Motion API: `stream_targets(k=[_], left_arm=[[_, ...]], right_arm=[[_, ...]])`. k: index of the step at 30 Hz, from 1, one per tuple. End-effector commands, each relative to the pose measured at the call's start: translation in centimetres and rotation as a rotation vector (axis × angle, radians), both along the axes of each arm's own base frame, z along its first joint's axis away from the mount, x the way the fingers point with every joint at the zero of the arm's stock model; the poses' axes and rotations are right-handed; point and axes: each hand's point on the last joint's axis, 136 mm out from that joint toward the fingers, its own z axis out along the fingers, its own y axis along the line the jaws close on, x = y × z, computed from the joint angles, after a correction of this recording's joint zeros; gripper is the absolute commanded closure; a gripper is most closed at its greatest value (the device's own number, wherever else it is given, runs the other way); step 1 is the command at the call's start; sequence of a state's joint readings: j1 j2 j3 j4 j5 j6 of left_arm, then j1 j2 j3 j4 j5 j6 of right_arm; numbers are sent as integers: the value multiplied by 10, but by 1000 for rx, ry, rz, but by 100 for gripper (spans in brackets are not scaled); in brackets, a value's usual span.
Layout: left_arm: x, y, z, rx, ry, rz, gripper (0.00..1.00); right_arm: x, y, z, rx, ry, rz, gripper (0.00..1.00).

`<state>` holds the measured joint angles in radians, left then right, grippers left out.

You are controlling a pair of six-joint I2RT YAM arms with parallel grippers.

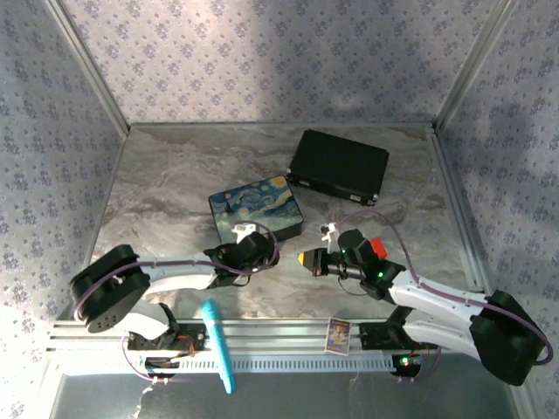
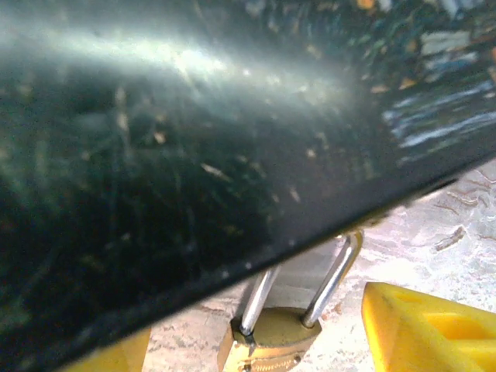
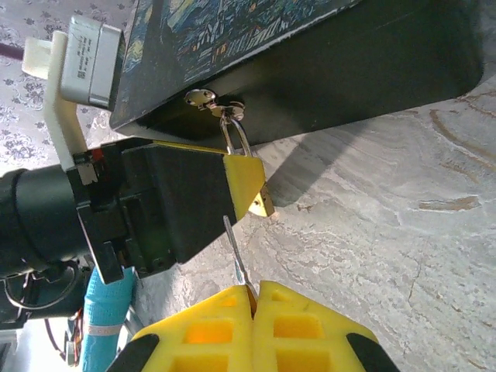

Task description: Unlock the padlock with the key

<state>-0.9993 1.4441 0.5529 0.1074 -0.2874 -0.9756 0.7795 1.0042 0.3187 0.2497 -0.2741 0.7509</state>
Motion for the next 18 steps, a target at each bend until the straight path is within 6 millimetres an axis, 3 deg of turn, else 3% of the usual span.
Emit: stream_targets(k=[1, 8, 18], left_arm=[[3, -12, 5, -105, -25, -3, 34], [-1, -11, -3, -93, 3, 12, 51], [-6, -8, -18, -24, 63, 35, 67]], right_arm=[[0, -4, -4, -24, -16, -10, 100], [-1, -6, -15, -37, 0, -19, 100], [0, -5, -30, -52, 30, -27, 100]])
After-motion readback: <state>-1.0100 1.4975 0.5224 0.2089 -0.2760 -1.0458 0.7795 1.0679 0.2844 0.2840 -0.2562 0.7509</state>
